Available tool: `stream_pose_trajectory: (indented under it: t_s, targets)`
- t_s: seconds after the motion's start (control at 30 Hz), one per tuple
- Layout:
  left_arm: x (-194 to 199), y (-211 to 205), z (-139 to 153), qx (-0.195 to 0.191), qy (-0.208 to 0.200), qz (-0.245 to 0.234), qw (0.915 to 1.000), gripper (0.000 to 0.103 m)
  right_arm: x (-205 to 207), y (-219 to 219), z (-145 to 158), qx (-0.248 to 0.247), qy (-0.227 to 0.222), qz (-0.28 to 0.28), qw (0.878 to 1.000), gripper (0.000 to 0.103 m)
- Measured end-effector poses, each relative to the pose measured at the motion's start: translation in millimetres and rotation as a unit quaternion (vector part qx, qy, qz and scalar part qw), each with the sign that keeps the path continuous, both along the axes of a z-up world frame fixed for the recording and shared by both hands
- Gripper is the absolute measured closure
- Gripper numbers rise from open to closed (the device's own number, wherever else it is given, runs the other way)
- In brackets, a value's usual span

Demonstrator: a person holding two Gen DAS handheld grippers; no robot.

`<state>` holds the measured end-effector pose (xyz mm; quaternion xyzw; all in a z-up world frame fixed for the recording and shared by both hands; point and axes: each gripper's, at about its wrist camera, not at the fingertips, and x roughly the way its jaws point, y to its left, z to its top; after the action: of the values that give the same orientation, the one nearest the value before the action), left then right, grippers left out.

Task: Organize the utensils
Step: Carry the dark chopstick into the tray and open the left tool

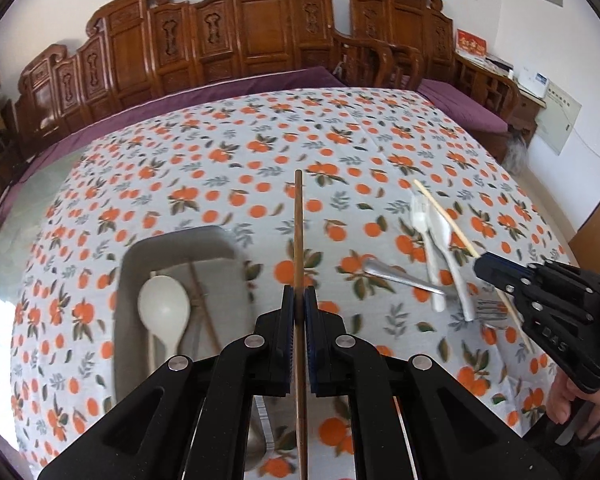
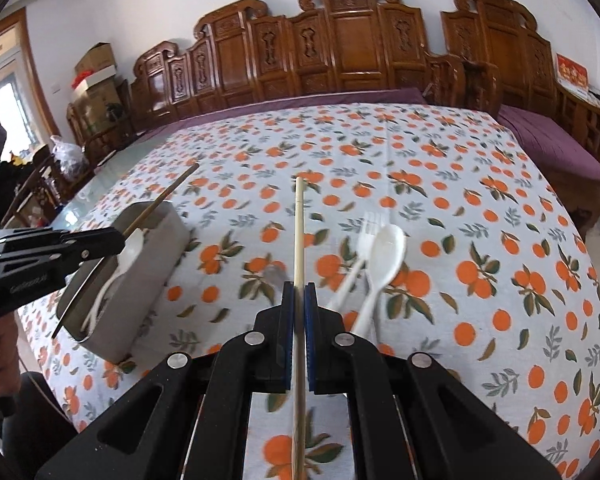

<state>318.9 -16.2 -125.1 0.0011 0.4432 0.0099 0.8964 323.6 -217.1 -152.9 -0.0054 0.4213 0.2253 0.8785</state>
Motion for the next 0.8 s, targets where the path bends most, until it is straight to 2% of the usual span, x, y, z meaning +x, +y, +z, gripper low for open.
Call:
stream_pose_trajectory:
  t_s: [0.37,0.8]
  targets:
    - [-1,49,-17,0.009,0.017,0.039,0.9991,0.099,-14,28,4,-0.004,-0.008,0.038,0.999,0.097]
    - [-3,69,-47,0.020,0.046,0.050,0.9975,0.099,-13,27,1,-0.002,-0.003,0.037,0.999,0.097]
